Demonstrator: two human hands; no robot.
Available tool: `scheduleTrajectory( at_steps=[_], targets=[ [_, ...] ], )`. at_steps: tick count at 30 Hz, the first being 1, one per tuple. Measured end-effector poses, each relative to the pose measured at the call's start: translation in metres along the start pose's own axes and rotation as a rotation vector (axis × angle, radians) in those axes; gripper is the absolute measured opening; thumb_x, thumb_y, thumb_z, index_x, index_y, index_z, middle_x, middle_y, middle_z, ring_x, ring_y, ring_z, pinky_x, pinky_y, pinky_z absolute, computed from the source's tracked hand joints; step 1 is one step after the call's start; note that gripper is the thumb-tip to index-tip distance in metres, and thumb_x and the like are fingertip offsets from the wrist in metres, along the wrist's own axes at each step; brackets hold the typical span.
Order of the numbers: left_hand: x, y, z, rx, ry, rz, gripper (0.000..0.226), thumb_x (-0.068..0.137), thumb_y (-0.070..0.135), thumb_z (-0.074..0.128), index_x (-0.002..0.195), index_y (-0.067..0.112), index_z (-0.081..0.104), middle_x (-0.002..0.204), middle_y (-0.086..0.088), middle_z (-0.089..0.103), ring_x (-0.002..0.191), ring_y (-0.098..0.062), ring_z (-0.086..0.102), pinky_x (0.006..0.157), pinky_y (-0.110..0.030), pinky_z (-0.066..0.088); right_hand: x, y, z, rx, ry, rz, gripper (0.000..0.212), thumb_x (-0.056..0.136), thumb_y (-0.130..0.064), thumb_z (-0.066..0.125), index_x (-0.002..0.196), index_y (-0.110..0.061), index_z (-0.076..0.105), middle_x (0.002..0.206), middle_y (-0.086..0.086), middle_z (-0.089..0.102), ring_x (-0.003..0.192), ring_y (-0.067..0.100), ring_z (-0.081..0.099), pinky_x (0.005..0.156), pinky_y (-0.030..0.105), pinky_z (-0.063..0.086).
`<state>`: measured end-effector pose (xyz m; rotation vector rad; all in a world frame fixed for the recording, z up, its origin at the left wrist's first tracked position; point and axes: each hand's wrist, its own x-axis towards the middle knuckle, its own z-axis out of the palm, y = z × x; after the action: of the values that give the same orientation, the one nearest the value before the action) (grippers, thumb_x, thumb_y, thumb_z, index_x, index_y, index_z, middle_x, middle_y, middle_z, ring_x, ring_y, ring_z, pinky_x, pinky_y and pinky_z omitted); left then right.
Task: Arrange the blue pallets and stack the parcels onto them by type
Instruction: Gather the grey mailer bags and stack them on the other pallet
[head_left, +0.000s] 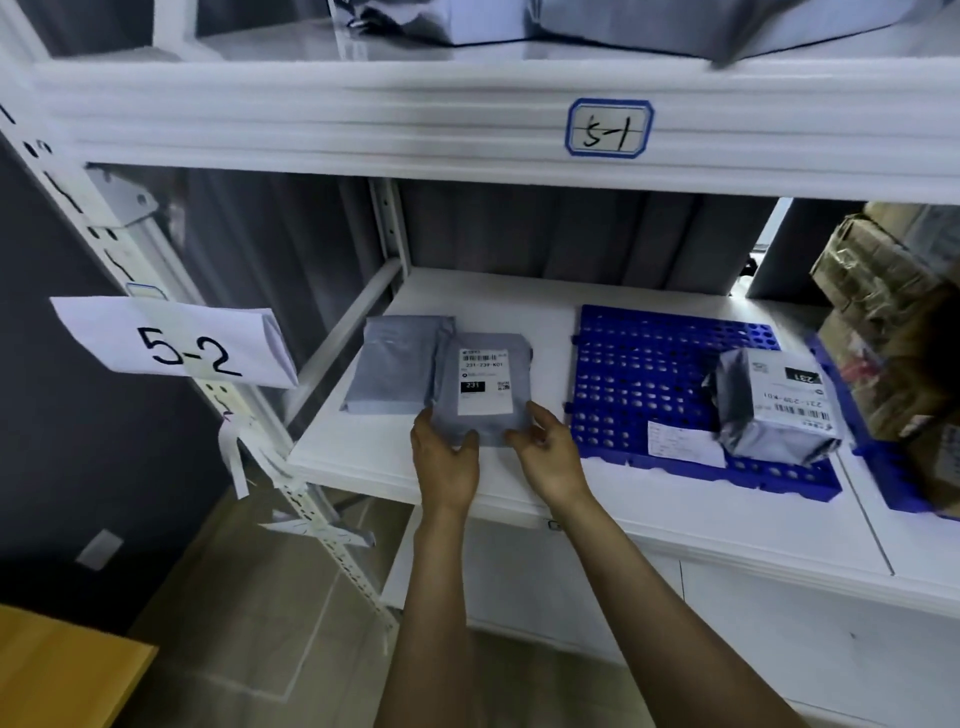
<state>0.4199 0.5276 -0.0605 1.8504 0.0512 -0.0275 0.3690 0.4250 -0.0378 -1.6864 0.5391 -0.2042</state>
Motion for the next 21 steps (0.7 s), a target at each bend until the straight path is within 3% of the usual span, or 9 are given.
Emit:
scheduleTrajectory(
  at_steps=[2,7,10,13,15,18,21],
  targets=[
    [0.004,-0.002,0.000,-0.032,-0.040,-0.023,0.065,0.088,0.006,0.063,0.145,0.006,0.031,0.144,-0.014,0.044,0.132,-0.031,0.044,0.109,-0.044,0.038,0.002,0.002,0.004,-0.002,-0.011,0.015,0.051,0.094,-0.012,0.057,0.142,-0.012,0.041,0.139,0.004,0.052,0.126,0.020,0.050,0.096,0.019,0.039],
    [0.007,-0.008,-0.003,-0.058,-0.081,-0.065,0.057,0.089,0.007,0.061,0.142,0.007,0.038,0.136,-0.014,0.053,0.122,-0.030,0.053,0.098,-0.031,0.042,0.007,0.010,0.005,-0.019,-0.002,0.029,0.052,0.092,-0.019,0.063,0.141,-0.013,0.045,0.133,-0.003,0.055,0.118,0.013,0.053,0.095,0.020,0.042],
    [0.009,-0.009,-0.010,-0.067,-0.068,-0.094,0.047,0.092,0.012,0.060,0.136,0.005,0.045,0.120,-0.009,0.060,0.113,-0.025,0.056,0.088,-0.026,0.041,0.007,0.012,0.001,-0.018,0.039,0.045,0.047,0.090,-0.020,0.064,0.135,-0.014,0.051,0.124,-0.004,0.062,0.107,0.012,0.060,0.085,0.016,0.048],
    [0.012,-0.012,-0.014,-0.060,-0.056,-0.054,0.020,0.093,0.014,0.058,0.109,0.003,0.063,0.094,-0.003,0.063,0.094,-0.024,0.061,0.067,-0.016,0.039,0.003,0.012,-0.004,0.019,0.082,0.012,0.034,0.092,-0.014,0.061,0.126,-0.017,0.055,0.098,-0.014,0.061,0.086,0.000,0.058,0.070,0.010,0.046],
    [0.011,-0.012,-0.014,-0.048,-0.063,-0.025,0.011,0.093,0.015,0.057,0.092,0.005,0.063,0.081,-0.002,0.061,0.079,-0.021,0.057,0.053,-0.008,0.035,0.002,0.011,-0.005,0.027,0.135,-0.017,0.031,0.092,-0.013,0.061,0.123,-0.014,0.058,0.100,-0.010,0.063,0.085,0.001,0.059,0.072,0.010,0.048],
    [0.007,-0.008,-0.009,-0.060,-0.057,-0.003,0.008,0.092,0.014,0.058,0.089,0.007,0.062,0.077,-0.001,0.060,0.072,-0.016,0.053,0.052,-0.006,0.035,0.002,0.011,-0.007,0.046,0.207,-0.054,0.022,0.091,-0.012,0.062,0.113,-0.015,0.065,0.119,0.008,0.061,0.102,0.015,0.060,0.096,0.029,0.050],
    [0.002,-0.003,-0.001,-0.135,-0.092,-0.017,0.011,0.092,0.014,0.056,0.100,0.008,0.060,0.092,-0.005,0.063,0.083,-0.019,0.058,0.068,-0.023,0.047,0.000,0.010,-0.012,0.026,0.289,-0.129,0.021,0.089,-0.011,0.064,0.089,-0.032,0.065,0.115,0.009,0.060,0.103,0.022,0.061,0.096,0.045,0.050]
  ],
)
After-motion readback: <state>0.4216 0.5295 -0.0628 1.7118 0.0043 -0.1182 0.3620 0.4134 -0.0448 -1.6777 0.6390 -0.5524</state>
